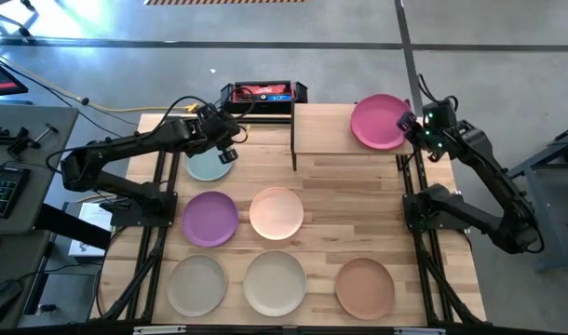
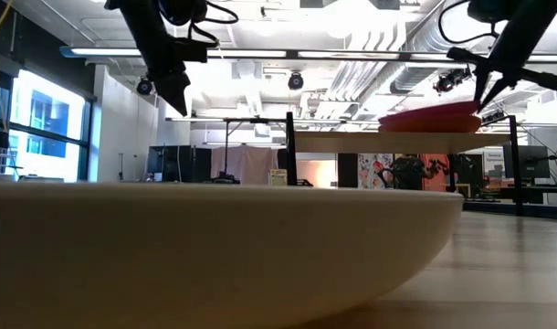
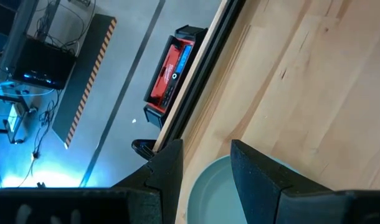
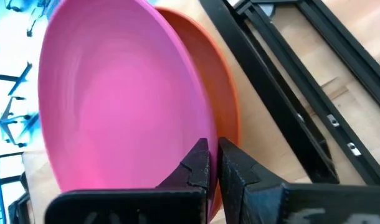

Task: Place and stack plates onto a shelf
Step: Stack the pink plate on top of the orange plate on the shelf

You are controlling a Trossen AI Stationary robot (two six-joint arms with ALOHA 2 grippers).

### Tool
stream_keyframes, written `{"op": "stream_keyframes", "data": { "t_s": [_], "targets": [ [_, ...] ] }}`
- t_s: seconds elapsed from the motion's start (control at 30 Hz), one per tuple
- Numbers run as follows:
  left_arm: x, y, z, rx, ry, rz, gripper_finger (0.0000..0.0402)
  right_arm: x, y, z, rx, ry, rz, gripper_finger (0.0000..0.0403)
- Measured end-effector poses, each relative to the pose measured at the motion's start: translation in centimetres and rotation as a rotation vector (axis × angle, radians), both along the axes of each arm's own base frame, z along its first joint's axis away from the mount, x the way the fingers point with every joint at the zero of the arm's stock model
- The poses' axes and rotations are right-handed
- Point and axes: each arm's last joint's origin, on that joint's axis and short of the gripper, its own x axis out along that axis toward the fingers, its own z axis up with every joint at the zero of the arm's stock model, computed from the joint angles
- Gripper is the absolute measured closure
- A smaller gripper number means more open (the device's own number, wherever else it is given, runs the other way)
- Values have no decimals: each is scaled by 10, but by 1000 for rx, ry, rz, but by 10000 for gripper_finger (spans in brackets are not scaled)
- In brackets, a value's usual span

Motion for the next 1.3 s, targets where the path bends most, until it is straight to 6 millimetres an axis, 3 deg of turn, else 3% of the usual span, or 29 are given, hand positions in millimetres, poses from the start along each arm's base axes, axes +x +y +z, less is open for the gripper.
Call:
{"op": "stream_keyframes", "data": {
  "t_s": [0.97,1.3],
  "targets": [
    [0,0,0,0,-1,1,277,-1,0,0,2,-4,-47,402],
    [0,0,0,0,0,1,277,-1,-1,0,-8,12,-60,346]
  ]
}}
